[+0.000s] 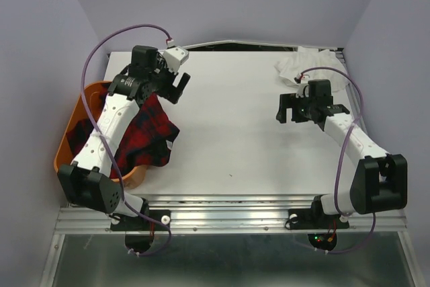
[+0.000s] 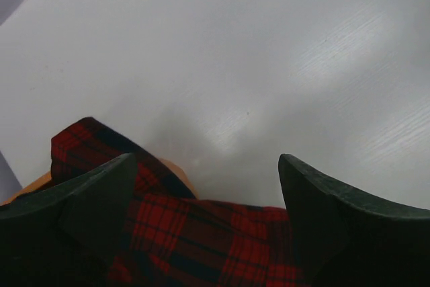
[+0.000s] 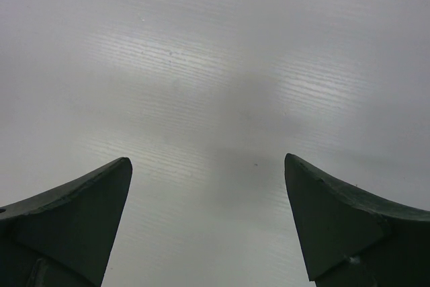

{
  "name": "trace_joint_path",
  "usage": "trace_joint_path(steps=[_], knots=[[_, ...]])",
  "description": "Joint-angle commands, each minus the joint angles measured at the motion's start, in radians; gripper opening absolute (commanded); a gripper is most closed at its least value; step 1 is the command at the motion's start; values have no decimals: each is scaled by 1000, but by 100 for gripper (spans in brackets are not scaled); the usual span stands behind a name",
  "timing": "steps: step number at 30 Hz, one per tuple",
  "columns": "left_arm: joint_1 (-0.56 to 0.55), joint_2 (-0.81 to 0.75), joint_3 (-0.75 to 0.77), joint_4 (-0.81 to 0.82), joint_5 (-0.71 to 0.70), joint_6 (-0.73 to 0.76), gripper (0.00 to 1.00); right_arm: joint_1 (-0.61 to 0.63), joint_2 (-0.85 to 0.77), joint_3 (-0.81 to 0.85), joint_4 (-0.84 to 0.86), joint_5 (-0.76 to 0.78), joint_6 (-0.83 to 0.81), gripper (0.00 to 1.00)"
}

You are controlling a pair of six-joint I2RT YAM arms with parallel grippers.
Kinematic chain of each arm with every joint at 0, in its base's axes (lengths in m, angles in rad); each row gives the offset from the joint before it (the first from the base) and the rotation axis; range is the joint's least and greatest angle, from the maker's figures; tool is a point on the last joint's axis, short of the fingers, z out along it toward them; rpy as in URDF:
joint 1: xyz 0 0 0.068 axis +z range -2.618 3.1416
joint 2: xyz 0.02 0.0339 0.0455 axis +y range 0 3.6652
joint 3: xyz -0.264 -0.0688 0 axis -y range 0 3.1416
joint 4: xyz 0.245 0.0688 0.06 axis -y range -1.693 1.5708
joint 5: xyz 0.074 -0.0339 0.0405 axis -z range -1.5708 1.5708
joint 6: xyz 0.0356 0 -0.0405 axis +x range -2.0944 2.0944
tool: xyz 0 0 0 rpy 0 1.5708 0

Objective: Fold and stack the skirts
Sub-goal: Grab the skirt from the pile

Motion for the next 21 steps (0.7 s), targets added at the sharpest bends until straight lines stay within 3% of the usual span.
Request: trace_joint_path(steps=[1,10,21], knots=[[24,-134,-18,-147,-132,82,98,-5,18,39,-5,-49,-6,100],[67,-355,-195,-257,-206,150,98,-5,56,72,-34,-85,-3,100],[67,-588,-294,-357,-287,303,95,-5,67,65,-33,-94,-1,100]])
